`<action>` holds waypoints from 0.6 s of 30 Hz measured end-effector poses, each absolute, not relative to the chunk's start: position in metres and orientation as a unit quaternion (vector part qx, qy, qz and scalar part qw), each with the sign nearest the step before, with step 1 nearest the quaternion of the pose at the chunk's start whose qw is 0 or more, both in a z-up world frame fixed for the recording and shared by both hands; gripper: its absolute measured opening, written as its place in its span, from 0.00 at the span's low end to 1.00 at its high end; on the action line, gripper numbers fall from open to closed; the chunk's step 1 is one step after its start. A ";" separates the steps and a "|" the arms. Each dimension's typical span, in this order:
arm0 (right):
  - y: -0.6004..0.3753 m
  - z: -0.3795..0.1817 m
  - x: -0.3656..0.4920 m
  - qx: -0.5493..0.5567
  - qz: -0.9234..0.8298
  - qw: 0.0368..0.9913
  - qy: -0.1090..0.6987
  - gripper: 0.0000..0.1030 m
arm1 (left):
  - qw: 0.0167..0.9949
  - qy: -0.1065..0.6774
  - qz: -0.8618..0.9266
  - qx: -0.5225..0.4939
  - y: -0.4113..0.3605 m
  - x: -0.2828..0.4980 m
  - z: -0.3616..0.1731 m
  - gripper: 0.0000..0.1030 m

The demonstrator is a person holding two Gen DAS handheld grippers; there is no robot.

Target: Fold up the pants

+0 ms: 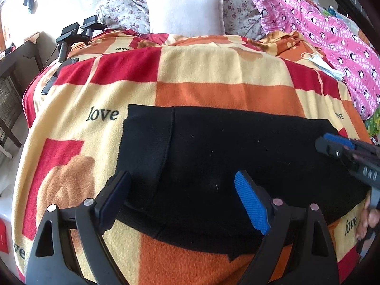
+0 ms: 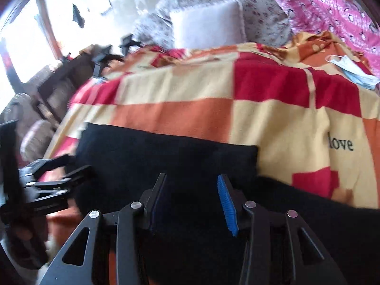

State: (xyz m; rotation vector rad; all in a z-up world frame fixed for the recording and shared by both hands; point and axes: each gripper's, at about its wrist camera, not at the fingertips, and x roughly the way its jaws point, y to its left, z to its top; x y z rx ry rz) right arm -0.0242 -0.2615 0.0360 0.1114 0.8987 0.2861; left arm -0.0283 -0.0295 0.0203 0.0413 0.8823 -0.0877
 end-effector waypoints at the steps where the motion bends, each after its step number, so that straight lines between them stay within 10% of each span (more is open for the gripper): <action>1: -0.263 0.036 -0.021 0.057 0.137 0.890 0.430 0.39 | 0.903 0.426 -0.042 0.022 -0.030 -0.028 0.020 0.88; 18: -0.261 0.042 -0.098 0.026 0.151 0.882 0.445 0.51 | 0.905 0.424 -0.039 0.021 -0.026 -0.053 0.026 0.88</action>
